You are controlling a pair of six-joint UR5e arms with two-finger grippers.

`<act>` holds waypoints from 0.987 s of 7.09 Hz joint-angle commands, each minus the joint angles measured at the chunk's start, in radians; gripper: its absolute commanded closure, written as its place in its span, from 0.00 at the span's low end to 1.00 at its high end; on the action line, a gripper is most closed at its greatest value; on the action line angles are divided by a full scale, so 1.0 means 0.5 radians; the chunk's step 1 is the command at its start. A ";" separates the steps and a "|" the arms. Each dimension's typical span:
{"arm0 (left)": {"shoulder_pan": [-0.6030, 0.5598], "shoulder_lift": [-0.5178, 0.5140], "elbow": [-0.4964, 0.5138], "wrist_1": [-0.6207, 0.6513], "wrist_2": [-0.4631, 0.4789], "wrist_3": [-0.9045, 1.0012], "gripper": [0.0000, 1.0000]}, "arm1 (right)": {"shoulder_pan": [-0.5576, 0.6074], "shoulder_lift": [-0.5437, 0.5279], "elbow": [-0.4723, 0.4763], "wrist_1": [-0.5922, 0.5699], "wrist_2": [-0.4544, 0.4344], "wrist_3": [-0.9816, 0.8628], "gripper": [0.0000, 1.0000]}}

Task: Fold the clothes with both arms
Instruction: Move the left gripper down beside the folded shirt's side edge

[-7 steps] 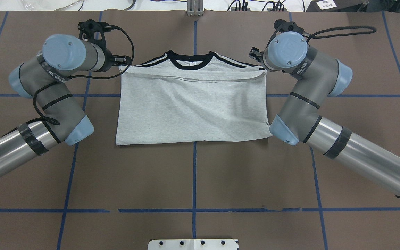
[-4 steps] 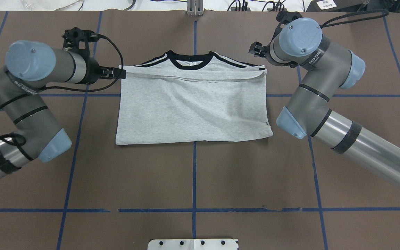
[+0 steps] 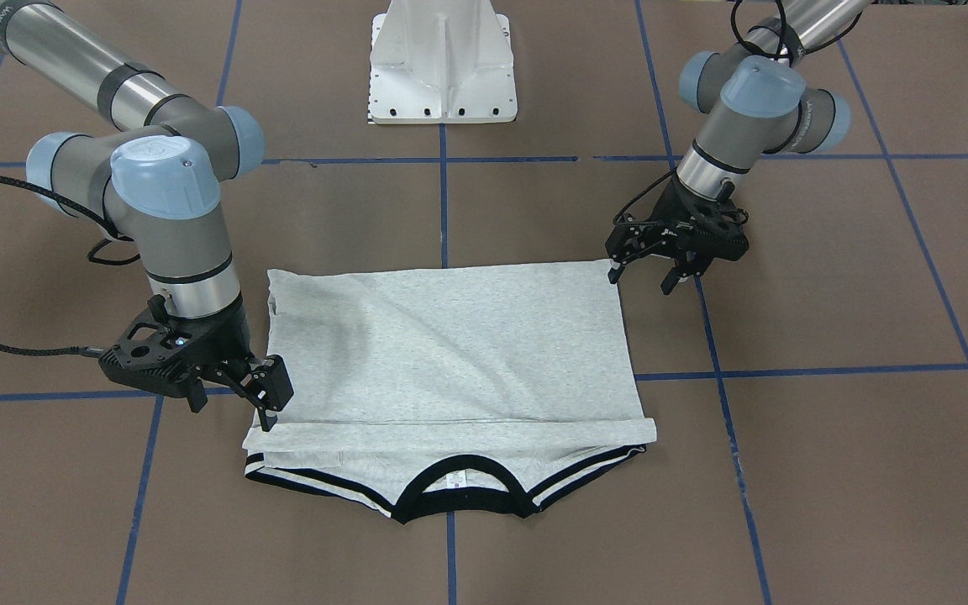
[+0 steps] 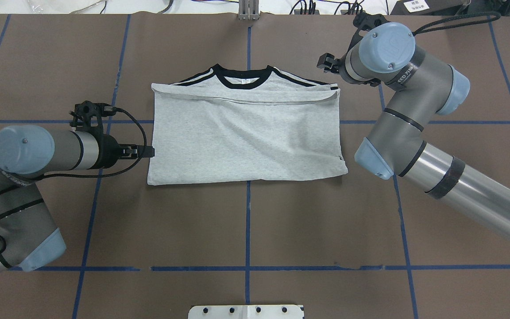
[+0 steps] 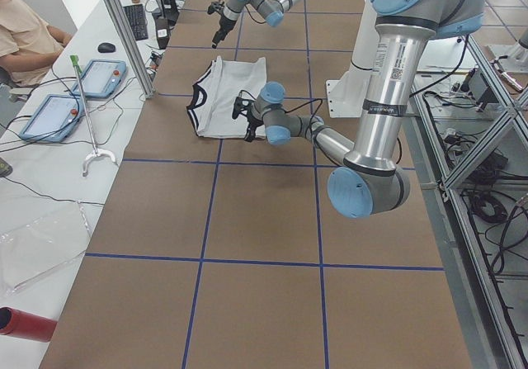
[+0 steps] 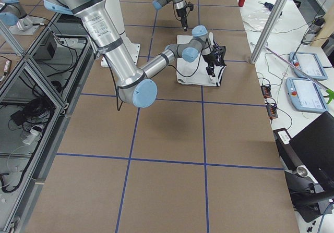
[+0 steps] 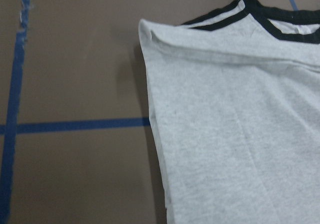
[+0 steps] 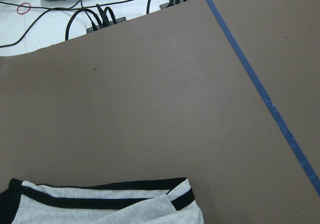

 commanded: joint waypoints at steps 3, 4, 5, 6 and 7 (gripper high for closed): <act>0.206 0.007 0.001 -0.027 0.083 -0.198 0.38 | -0.004 -0.009 0.012 0.000 -0.001 0.006 0.00; 0.210 0.006 0.004 -0.027 0.087 -0.198 0.39 | -0.004 -0.009 0.012 0.003 -0.001 0.006 0.00; 0.210 0.006 0.010 -0.027 0.087 -0.198 0.39 | -0.007 -0.009 0.015 0.003 -0.001 0.012 0.00; 0.210 0.006 0.010 -0.027 0.087 -0.201 0.46 | -0.016 -0.012 0.030 0.003 -0.004 0.018 0.00; 0.210 0.006 0.013 -0.027 0.087 -0.225 0.62 | -0.022 -0.027 0.042 0.003 -0.004 0.018 0.00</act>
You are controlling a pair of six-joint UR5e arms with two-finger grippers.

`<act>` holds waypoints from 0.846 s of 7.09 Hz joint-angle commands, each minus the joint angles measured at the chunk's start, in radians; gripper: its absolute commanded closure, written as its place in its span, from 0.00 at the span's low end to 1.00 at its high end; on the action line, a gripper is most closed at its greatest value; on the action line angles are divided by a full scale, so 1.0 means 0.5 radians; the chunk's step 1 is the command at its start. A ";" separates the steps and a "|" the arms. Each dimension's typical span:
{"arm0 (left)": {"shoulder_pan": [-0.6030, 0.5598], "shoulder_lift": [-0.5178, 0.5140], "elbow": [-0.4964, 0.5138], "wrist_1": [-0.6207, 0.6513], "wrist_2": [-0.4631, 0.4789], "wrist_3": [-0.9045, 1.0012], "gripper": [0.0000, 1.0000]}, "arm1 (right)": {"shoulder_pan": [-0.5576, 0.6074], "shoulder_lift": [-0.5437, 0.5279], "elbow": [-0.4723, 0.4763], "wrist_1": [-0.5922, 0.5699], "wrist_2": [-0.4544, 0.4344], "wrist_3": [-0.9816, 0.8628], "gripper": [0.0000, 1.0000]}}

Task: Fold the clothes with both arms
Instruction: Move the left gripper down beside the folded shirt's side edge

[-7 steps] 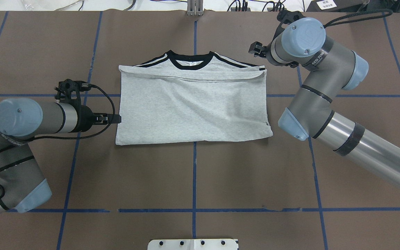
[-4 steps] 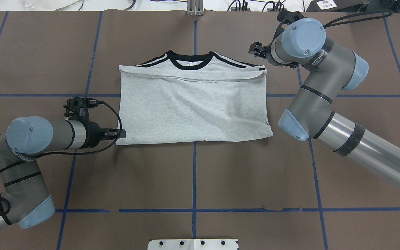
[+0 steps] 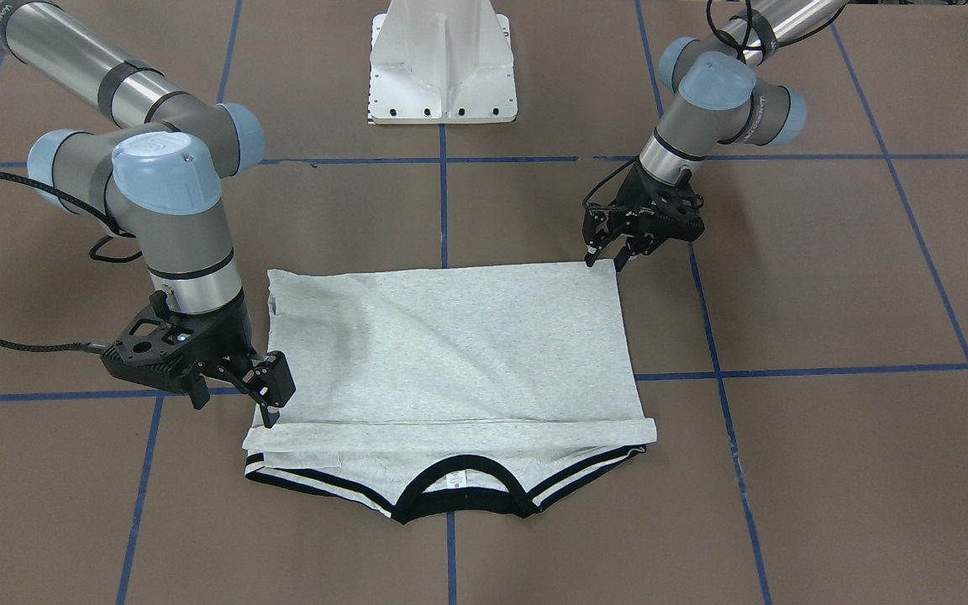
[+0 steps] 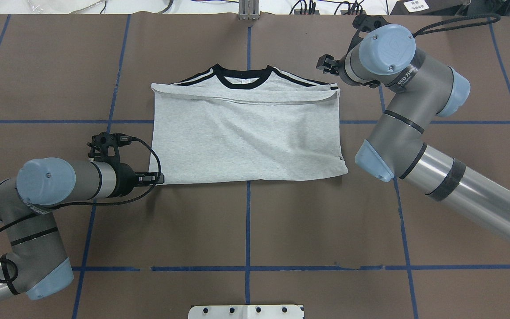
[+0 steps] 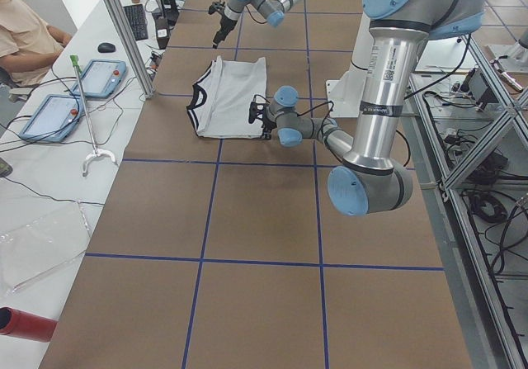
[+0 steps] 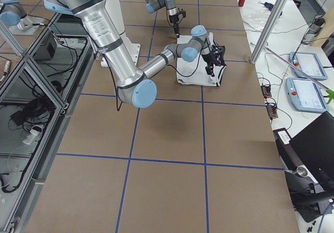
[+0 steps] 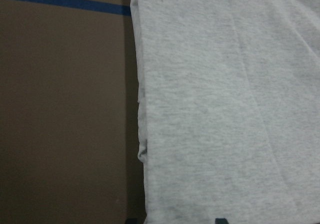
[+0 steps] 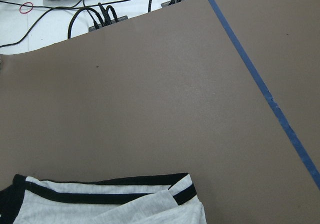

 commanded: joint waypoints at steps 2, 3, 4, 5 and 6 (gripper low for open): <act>0.001 0.003 0.003 0.000 0.001 -0.021 0.93 | -0.021 -0.028 0.034 0.000 -0.007 0.009 0.00; 0.001 0.009 0.003 0.000 0.022 -0.021 1.00 | -0.027 -0.028 0.040 0.000 -0.010 0.009 0.00; 0.001 0.018 0.003 0.000 0.044 -0.021 1.00 | -0.030 -0.028 0.053 0.000 -0.010 0.015 0.00; -0.005 0.024 -0.012 0.000 0.047 -0.018 1.00 | -0.036 -0.034 0.062 0.000 -0.010 0.018 0.00; -0.011 0.079 -0.064 0.000 0.023 0.013 1.00 | -0.039 -0.047 0.080 0.000 -0.010 0.018 0.00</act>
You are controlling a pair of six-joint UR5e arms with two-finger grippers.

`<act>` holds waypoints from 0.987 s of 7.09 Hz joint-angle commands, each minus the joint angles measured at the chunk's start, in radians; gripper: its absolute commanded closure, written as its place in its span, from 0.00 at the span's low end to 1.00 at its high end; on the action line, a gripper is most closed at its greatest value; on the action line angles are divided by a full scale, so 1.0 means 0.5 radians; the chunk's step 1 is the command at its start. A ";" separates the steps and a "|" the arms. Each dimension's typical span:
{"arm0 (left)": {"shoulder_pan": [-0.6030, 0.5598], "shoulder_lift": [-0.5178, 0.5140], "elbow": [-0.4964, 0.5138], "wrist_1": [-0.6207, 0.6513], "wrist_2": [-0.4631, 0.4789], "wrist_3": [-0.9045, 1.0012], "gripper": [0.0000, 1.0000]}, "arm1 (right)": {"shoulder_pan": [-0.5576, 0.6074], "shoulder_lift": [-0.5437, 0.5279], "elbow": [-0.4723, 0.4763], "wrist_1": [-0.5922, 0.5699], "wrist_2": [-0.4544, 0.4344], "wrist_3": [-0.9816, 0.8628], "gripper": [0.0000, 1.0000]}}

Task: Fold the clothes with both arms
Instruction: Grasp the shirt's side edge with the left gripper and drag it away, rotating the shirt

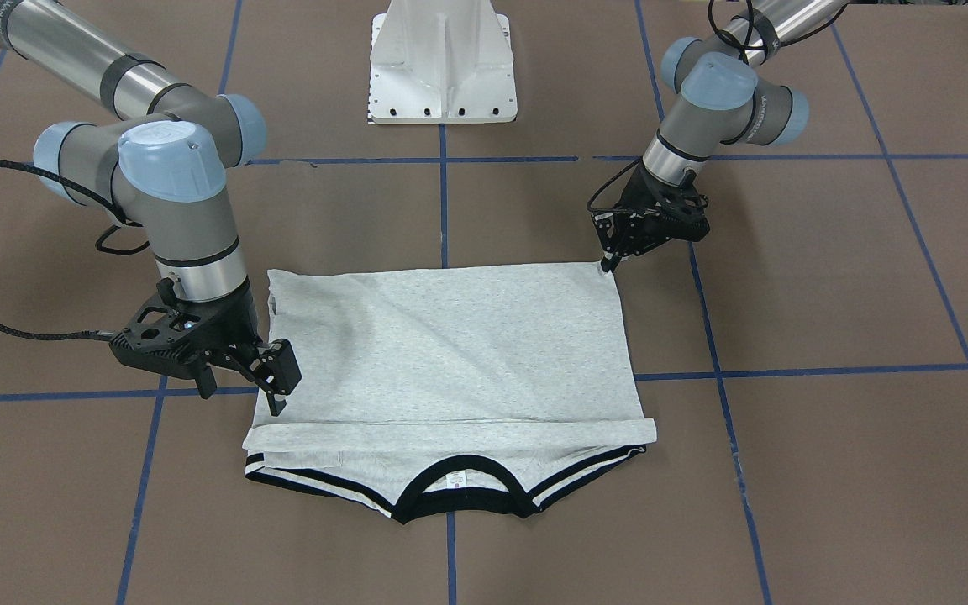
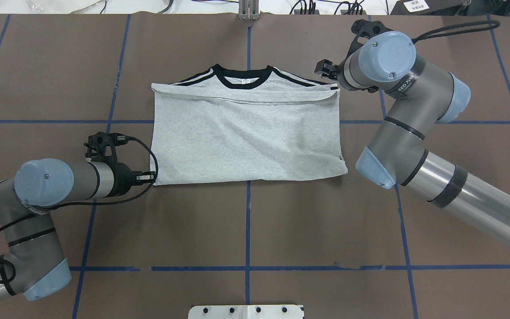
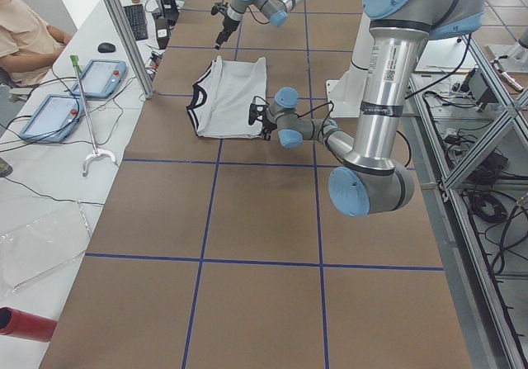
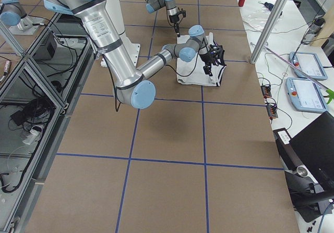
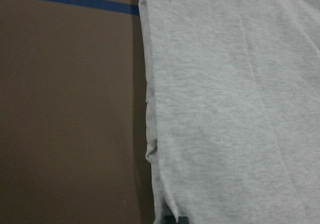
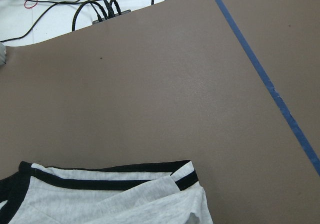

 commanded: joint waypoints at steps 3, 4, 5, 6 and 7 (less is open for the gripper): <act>-0.340 0.126 -0.059 0.018 -0.026 0.587 1.00 | -0.015 -0.043 0.051 0.000 -0.003 0.002 0.00; -0.533 0.096 0.100 0.009 -0.084 0.763 1.00 | -0.018 -0.046 0.057 0.000 -0.006 0.002 0.00; -0.714 -0.108 0.360 0.003 -0.112 0.904 1.00 | -0.024 -0.046 0.060 0.000 -0.009 0.008 0.00; -0.843 -0.353 0.693 0.006 -0.112 1.018 1.00 | -0.030 -0.043 0.063 0.000 -0.009 0.017 0.00; -0.924 -0.641 1.067 0.000 -0.109 1.019 1.00 | -0.042 -0.043 0.078 0.000 -0.009 0.033 0.00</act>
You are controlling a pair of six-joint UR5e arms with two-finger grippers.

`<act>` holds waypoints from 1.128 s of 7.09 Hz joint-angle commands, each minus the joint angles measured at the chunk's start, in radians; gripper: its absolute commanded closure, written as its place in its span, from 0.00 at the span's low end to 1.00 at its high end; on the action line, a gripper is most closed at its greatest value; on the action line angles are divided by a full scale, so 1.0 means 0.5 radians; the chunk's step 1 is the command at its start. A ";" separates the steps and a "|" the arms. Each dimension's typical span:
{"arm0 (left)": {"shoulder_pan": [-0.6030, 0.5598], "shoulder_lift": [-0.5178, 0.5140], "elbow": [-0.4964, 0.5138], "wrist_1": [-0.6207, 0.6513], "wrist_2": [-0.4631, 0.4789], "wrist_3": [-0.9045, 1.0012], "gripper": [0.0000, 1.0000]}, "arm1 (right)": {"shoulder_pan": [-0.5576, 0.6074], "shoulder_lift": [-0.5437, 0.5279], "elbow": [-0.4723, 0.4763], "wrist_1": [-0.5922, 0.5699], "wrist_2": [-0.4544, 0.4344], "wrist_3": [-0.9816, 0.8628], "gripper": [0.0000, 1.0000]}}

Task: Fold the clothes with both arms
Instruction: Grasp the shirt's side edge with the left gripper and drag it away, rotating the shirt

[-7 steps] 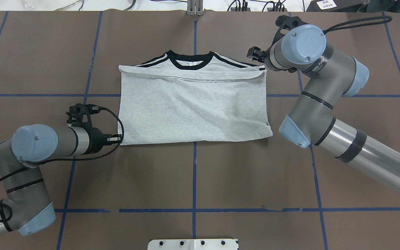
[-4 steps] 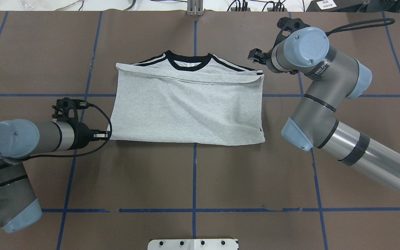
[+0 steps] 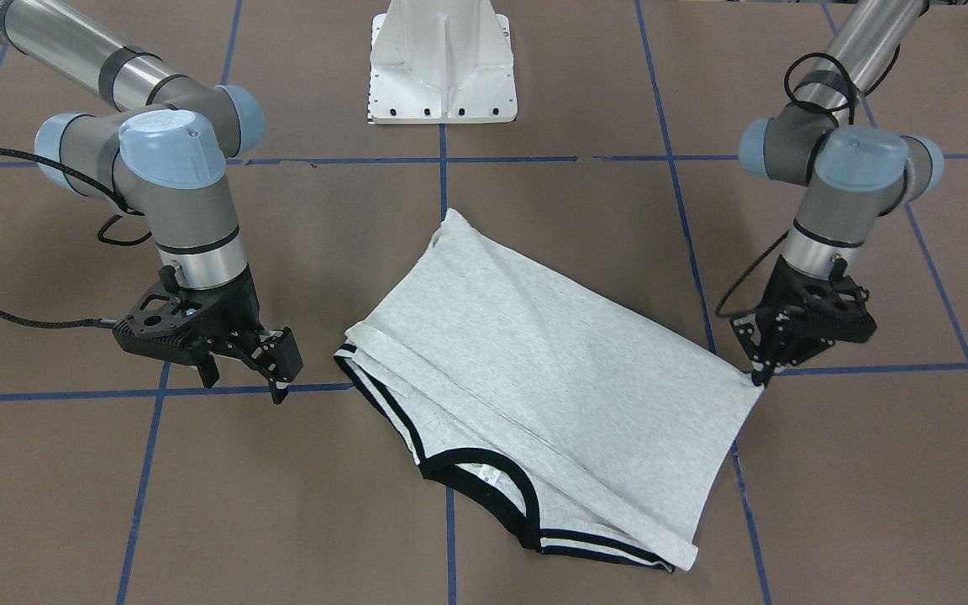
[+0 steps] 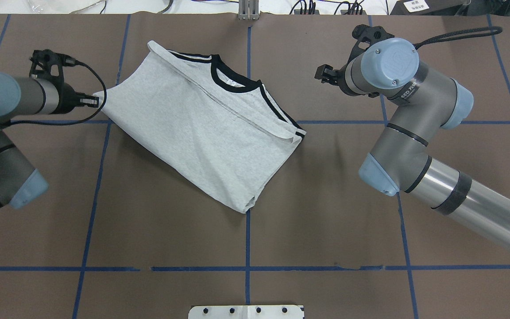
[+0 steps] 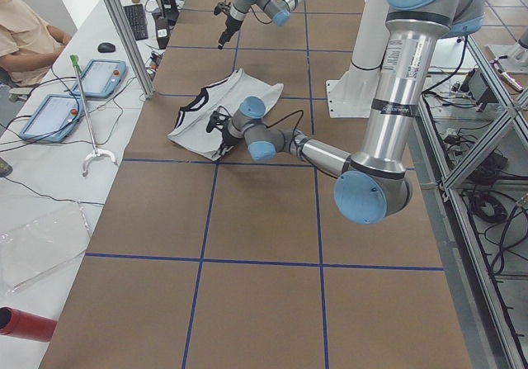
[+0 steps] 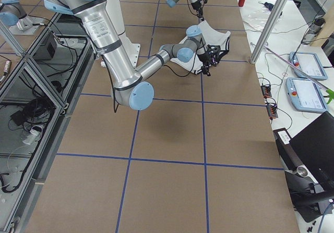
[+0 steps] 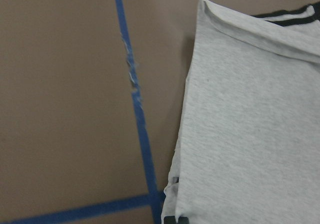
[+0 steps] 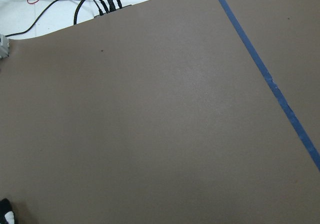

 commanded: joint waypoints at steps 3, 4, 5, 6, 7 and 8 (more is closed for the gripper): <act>-0.142 -0.833 1.234 -0.363 0.049 0.062 1.00 | -0.061 0.010 0.032 -0.003 -0.004 0.040 0.00; -0.151 -0.815 1.217 -0.373 0.049 0.062 0.96 | -0.095 0.038 0.016 -0.003 -0.004 0.098 0.00; -0.148 -0.666 1.068 -0.482 0.046 0.062 0.01 | -0.134 0.083 0.001 -0.003 -0.040 0.128 0.00; -0.145 -0.568 0.926 -0.517 0.043 0.059 0.00 | -0.162 0.215 -0.078 -0.027 -0.101 0.262 0.00; -0.148 -0.555 0.864 -0.514 0.028 0.059 0.00 | -0.199 0.447 -0.343 -0.021 -0.187 0.346 0.00; -0.151 -0.545 0.815 -0.508 0.022 0.059 0.00 | -0.223 0.707 -0.686 -0.009 -0.282 0.389 0.00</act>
